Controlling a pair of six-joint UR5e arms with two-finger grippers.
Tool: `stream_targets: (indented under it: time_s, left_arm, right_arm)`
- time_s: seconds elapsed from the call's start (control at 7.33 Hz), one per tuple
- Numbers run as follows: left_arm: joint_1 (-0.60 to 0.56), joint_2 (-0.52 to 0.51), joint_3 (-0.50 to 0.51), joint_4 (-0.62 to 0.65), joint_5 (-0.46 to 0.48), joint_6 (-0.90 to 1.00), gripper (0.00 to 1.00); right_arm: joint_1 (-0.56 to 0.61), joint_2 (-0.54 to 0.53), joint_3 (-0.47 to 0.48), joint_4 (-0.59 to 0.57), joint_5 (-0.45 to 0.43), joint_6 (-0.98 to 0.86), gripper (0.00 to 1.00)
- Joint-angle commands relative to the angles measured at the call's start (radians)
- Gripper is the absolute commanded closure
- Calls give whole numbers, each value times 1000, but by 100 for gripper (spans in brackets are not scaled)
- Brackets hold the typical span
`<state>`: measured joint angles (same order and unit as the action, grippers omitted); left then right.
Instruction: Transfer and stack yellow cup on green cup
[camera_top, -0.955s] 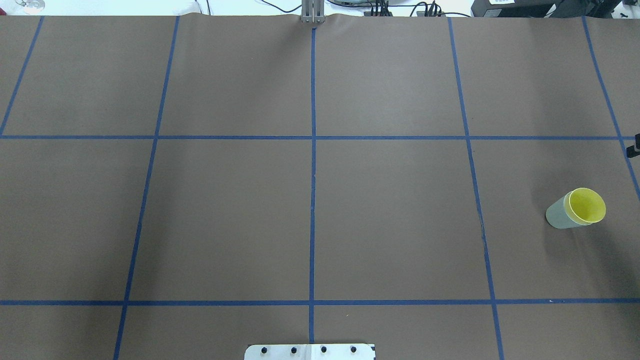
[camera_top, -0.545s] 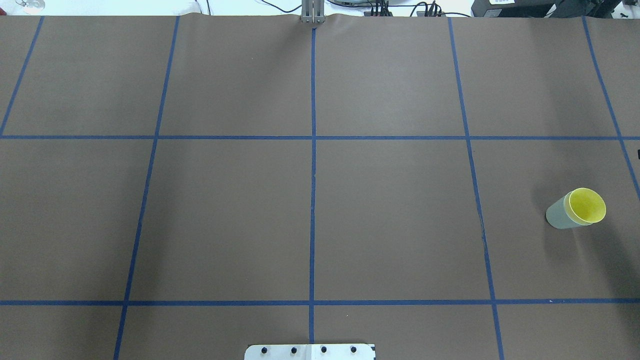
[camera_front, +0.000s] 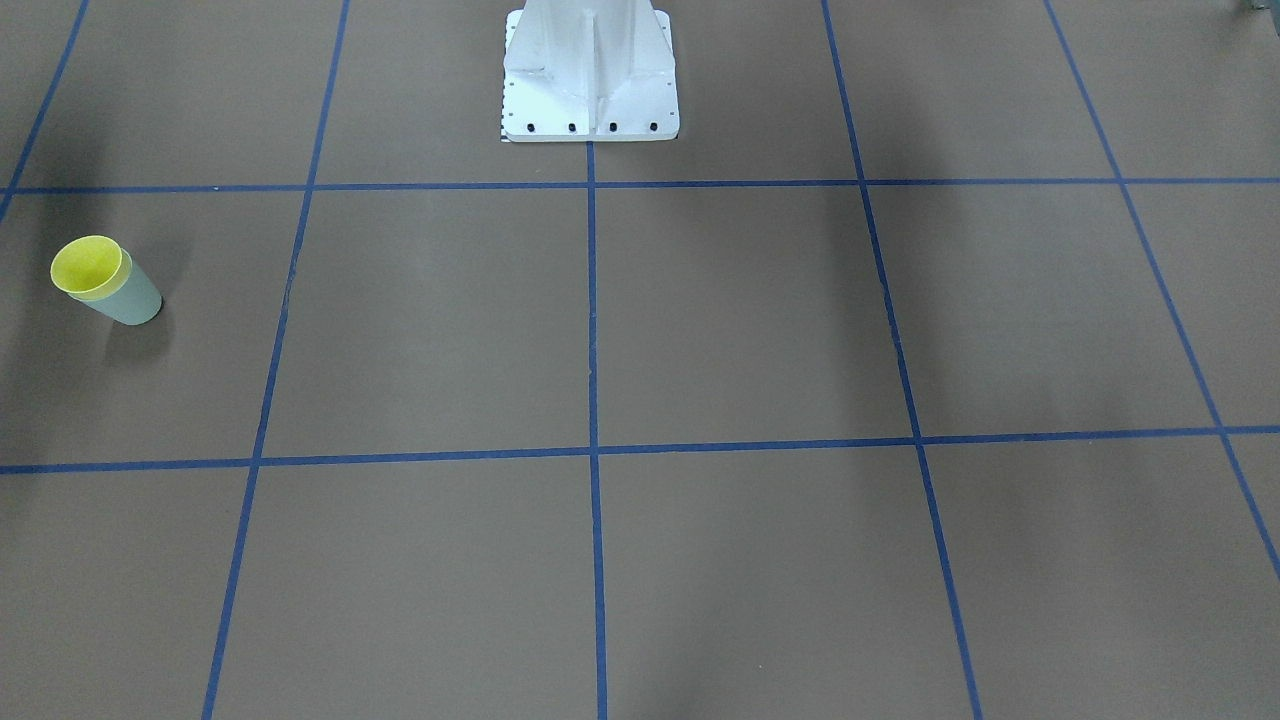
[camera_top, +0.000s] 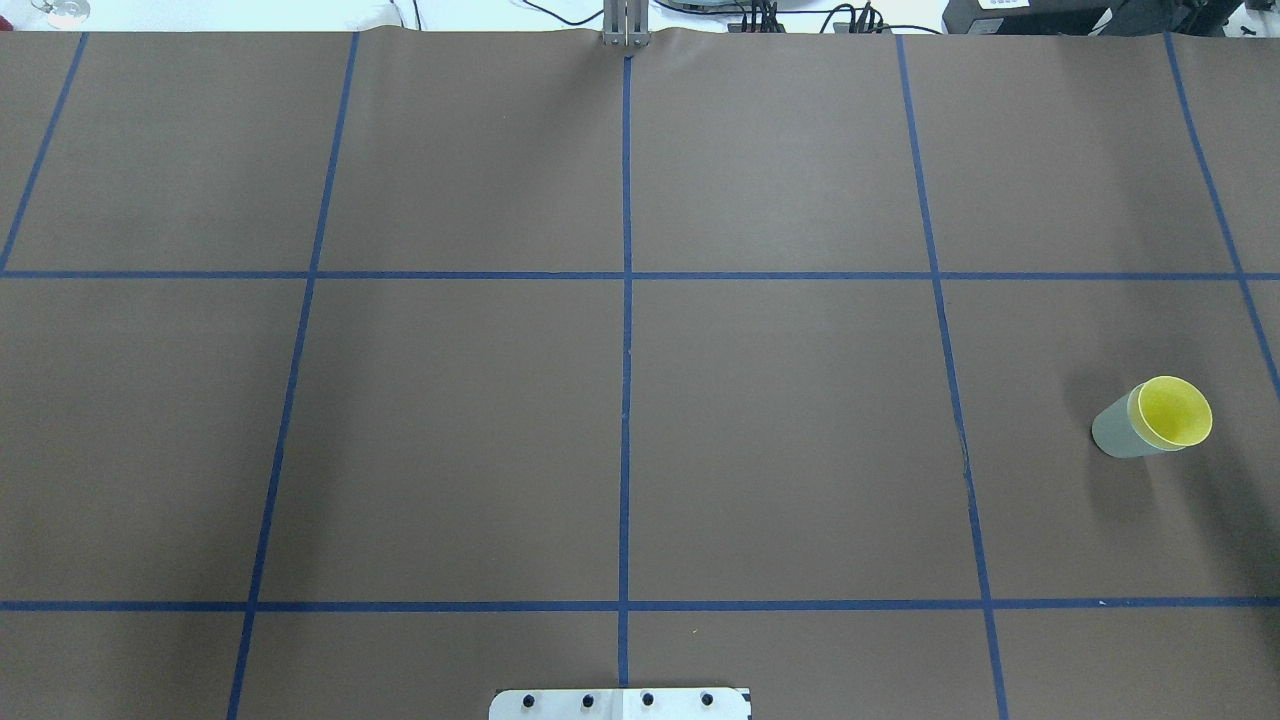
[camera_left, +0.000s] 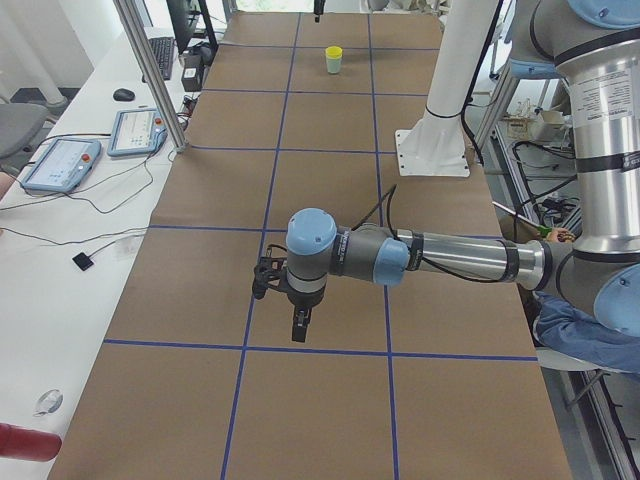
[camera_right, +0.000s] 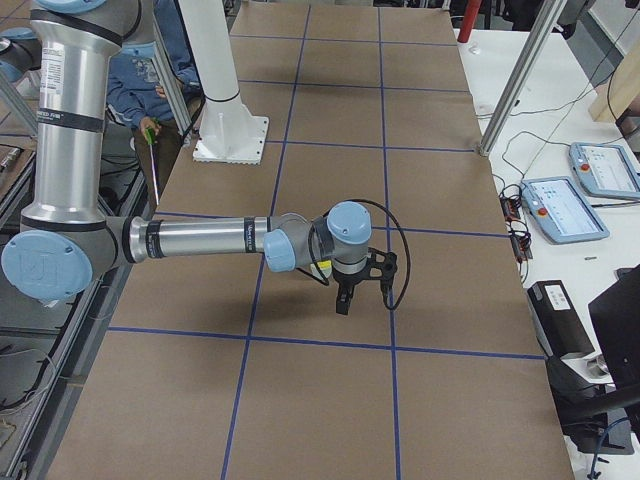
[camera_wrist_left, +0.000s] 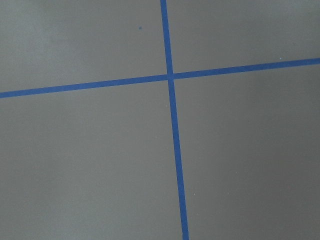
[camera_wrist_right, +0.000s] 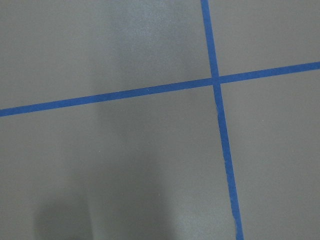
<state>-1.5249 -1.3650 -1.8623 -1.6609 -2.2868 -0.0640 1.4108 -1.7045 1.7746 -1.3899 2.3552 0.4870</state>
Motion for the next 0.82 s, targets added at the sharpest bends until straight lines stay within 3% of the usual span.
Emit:
stream_targets:
  time_s: [0.0,0.27,0.68]
  left_arm:
    - [0,6,-2,1,-2,1,0]
    - [0,9,3,1,-61,0,0]
    - [0,6,3,-2,-65,0,0]
  right_arm:
    - [16,31,19,-119,9,-31,0]
    - [53,34,60,-266,7,-169,0]
    - [62,29,83,-291,-5,-173,0]
